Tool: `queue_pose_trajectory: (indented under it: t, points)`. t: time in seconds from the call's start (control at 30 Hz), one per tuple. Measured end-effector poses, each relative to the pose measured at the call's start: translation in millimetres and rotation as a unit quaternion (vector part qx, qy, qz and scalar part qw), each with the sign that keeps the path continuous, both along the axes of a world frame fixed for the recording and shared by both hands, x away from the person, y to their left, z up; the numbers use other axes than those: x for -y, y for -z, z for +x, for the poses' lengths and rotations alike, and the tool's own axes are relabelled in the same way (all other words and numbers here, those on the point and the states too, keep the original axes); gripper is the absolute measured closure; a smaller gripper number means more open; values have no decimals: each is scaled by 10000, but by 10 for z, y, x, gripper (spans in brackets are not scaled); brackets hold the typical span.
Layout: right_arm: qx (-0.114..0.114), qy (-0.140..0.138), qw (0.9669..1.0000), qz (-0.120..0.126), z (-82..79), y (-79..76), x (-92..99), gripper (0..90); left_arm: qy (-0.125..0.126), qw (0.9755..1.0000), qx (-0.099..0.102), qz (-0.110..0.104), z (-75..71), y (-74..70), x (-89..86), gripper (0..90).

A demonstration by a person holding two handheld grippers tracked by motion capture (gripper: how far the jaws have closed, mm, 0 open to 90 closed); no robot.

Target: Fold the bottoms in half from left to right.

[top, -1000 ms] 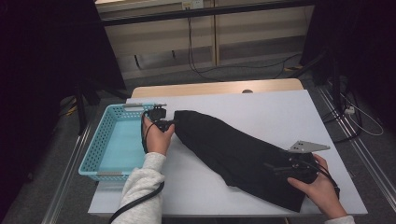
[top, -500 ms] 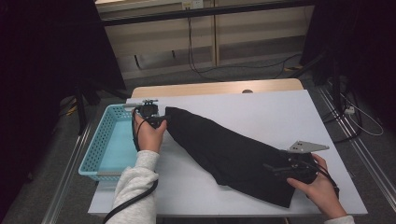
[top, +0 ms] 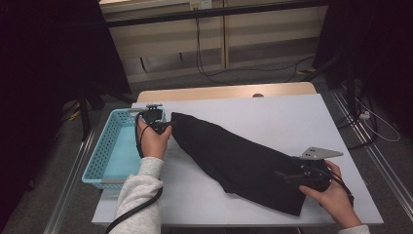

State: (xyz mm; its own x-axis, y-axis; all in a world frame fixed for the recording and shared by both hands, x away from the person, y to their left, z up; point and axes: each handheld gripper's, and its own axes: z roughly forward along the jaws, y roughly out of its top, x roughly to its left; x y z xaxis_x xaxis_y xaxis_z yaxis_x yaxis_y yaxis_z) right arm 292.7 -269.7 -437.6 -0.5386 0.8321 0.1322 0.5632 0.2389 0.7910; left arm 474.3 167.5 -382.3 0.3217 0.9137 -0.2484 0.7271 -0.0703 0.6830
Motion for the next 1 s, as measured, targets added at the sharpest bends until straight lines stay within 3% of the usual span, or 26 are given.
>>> queue_pose_trajectory:
  t: [0.1, 0.33, 0.53, 0.63, 0.73, 1.0]
  points:
    - [-1, -28, 10000, -10, 0, 0, -10, 161, 129, 9997, -37, -187, -25, 26, 46, 825]
    - [-10, -51, 10000, -23, 1, 6, -21, 161, 542, 9980, -4, -326, -139, 41, 184, 824]
    - [-13, -64, 10000, -36, -5, 6, -29, 161, 1137, 9925, -3, -451, -327, 142, 431, 824]
    - [-20, -72, 10000, -39, -7, 8, -31, 161, 1214, 9914, -21, -490, -364, 171, 476, 824]
    - [-29, -94, 9999, -51, -13, 14, -37, 161, 1393, 9885, -72, -586, -419, 227, 539, 824]
    - [-1, -103, 9999, -76, -18, 10, -44, 161, 1534, 9857, -110, -681, -462, 269, 579, 824]
